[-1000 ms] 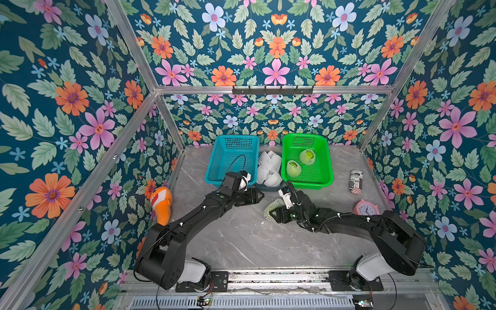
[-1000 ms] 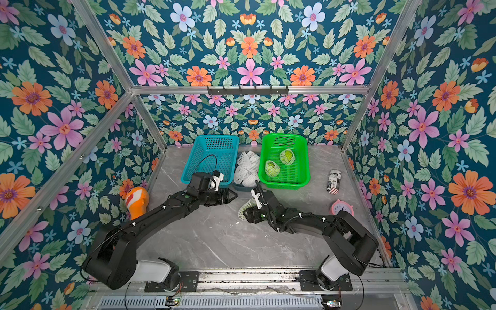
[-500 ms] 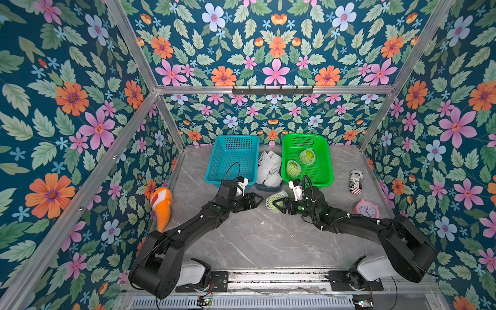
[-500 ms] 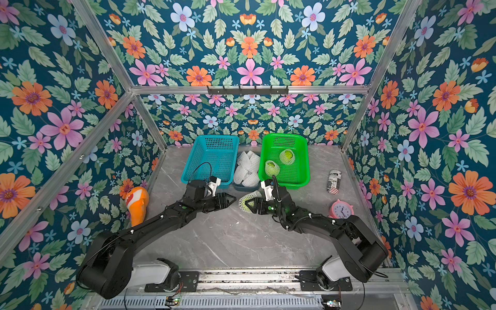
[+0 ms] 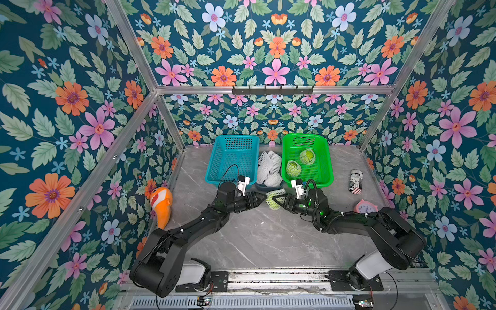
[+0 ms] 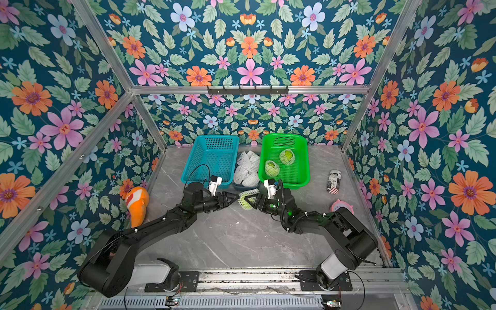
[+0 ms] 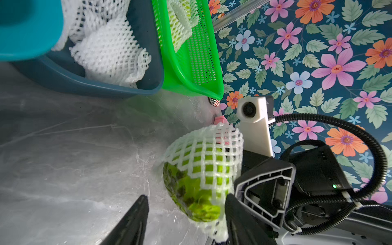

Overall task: Sleeve custard apples in foam nets
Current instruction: Pick up the custard apple from the center of the board.

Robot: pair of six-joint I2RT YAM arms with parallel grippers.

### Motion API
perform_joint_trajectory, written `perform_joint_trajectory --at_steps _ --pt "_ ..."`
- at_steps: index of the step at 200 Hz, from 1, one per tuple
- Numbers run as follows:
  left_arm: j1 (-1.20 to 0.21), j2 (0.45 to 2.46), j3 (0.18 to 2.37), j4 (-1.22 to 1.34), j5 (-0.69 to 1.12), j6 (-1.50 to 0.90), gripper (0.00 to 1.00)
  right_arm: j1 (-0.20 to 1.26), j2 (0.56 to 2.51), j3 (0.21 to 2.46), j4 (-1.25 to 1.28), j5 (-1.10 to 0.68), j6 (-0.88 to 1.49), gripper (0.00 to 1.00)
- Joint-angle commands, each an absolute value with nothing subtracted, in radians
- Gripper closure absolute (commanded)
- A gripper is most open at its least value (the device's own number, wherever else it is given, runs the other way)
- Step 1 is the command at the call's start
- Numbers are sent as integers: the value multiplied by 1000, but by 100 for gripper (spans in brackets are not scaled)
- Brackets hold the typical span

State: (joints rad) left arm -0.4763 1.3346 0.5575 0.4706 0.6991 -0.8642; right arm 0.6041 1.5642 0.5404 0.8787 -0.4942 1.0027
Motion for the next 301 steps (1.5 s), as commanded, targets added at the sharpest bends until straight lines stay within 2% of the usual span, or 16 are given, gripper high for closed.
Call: perform_joint_trajectory --at_steps 1,61,168,210,239,279,301 --pt "-483 1342 564 568 740 -899 39 605 1570 541 953 -512 1029 25" --pt "-502 1369 575 620 754 -927 39 604 1579 534 987 -514 1043 25" --pt "-397 1177 471 549 591 -931 36 536 1465 588 1006 -592 1088 26" --pt "-383 1173 440 540 576 -930 36 482 1460 630 1180 -673 1212 26" --pt "-382 1183 437 541 586 -930 37 447 1541 646 1422 -711 1402 28" --pt "-382 1178 435 539 586 -930 36 433 1529 639 1371 -706 1366 28" --pt "-382 1174 446 518 587 -916 37 431 1460 653 1151 -689 1227 29"
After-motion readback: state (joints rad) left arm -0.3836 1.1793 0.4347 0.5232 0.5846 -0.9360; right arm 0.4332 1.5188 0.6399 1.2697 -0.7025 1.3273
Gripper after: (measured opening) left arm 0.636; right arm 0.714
